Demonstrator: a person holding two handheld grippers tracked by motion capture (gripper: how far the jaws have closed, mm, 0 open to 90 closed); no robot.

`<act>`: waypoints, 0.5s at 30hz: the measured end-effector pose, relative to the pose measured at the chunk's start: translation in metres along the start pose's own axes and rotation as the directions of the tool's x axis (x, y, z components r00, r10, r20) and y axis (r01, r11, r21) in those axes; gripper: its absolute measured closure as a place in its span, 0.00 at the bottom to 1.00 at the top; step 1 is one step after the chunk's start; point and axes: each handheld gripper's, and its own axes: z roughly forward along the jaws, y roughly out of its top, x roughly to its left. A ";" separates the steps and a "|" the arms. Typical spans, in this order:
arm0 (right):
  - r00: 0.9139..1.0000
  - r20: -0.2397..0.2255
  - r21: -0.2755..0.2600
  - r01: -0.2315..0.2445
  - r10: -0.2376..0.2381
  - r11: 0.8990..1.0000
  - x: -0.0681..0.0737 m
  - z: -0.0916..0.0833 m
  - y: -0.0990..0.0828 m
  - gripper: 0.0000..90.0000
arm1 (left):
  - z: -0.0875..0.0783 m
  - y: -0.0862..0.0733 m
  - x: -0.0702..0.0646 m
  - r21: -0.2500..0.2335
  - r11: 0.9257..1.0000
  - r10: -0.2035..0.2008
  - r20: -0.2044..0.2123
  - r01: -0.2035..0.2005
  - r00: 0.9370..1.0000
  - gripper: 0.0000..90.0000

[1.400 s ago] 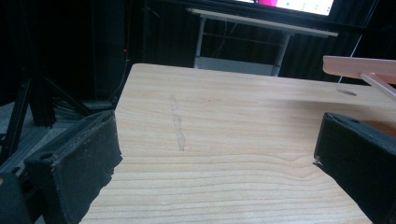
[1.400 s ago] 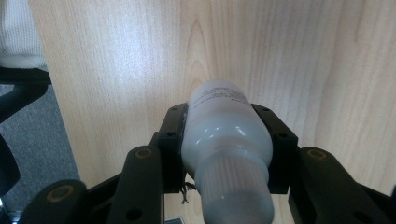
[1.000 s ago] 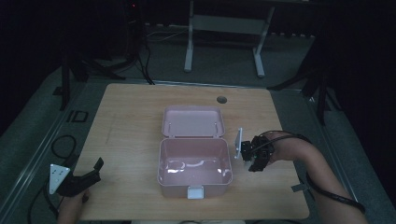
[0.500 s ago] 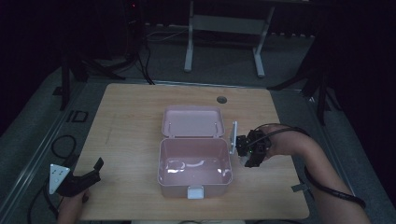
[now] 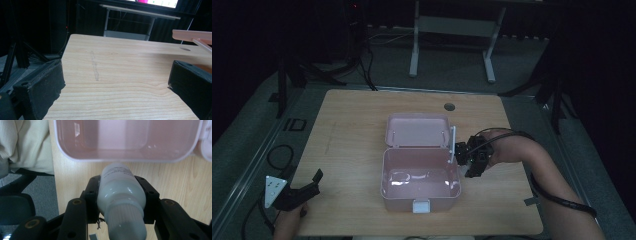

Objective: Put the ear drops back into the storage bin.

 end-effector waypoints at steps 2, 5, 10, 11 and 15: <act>1.000 -0.006 0.007 0.013 -0.012 1.000 0.001 0.002 0.008 0.66 | 0.000 0.000 0.000 0.000 1.000 0.000 0.001 0.000 1.000 0.00; 0.999 -0.012 0.004 0.032 -0.032 0.999 0.002 0.005 0.016 0.66 | 0.000 0.000 0.000 0.000 1.000 0.000 0.001 0.000 1.000 0.00; 0.998 -0.013 -0.004 0.068 -0.068 0.998 0.001 0.006 0.031 0.66 | 0.000 0.000 0.000 0.000 1.000 0.000 0.002 0.000 1.000 0.01; 0.997 -0.017 -0.006 0.071 -0.071 0.997 0.002 0.006 0.034 0.66 | 0.000 0.000 0.000 0.000 1.000 0.000 0.002 0.000 1.000 0.01; 0.996 -0.017 -0.016 0.090 -0.090 0.996 0.002 0.006 0.043 0.66 | 0.000 0.000 0.000 0.000 1.000 0.000 0.002 0.000 1.000 0.00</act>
